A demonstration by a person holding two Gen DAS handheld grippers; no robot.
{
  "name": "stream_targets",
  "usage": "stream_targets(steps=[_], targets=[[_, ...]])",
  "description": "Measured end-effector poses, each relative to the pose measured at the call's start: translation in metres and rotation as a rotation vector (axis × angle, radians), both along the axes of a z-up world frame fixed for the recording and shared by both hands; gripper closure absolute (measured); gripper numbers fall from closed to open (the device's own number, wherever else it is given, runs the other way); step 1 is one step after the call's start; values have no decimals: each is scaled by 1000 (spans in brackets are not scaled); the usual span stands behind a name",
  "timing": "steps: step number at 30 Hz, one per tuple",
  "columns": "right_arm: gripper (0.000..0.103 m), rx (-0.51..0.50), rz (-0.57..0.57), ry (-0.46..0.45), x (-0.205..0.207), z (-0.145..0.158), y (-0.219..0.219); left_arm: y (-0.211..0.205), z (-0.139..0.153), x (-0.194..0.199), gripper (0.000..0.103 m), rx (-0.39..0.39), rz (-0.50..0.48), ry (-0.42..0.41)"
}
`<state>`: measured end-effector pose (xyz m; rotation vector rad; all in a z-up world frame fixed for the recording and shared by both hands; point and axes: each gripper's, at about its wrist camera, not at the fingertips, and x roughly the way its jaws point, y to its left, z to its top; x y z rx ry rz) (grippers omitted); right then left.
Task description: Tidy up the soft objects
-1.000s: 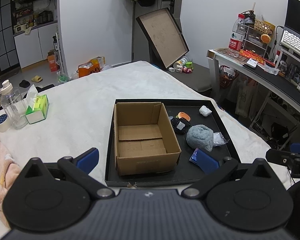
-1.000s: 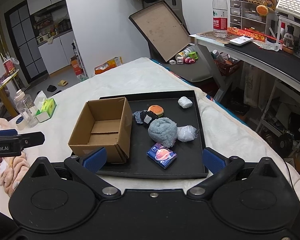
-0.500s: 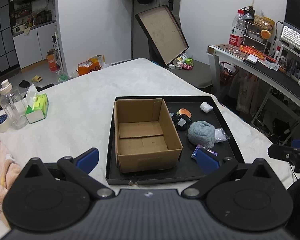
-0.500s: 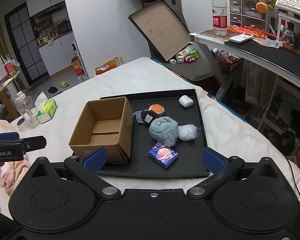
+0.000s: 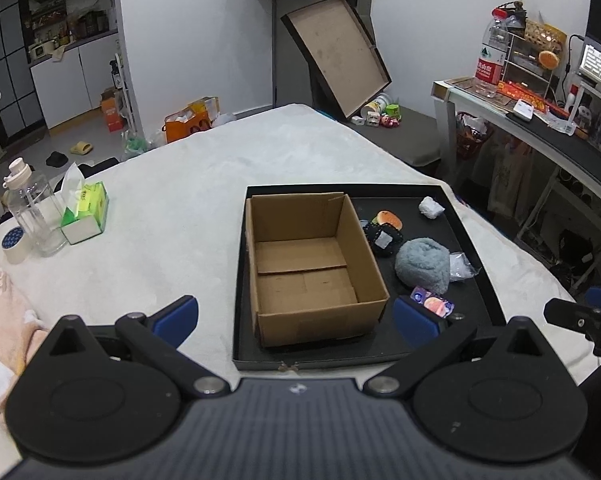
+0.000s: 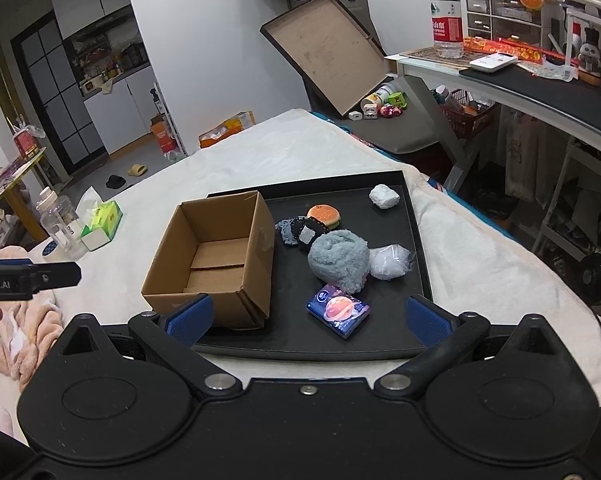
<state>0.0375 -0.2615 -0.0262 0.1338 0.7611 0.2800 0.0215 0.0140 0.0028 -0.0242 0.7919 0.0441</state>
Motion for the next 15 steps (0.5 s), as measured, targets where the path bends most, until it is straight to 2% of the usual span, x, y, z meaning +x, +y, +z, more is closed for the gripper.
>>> stream_targets(steps=[6, 15], targets=[[0, 19, -5, 15, 11, -5, -5, 8, -3, 10, 0, 26, 3, 28], [0, 16, 4, 37, 29, -12, -11, 23, -13, 35, 0, -7, 20, 81]])
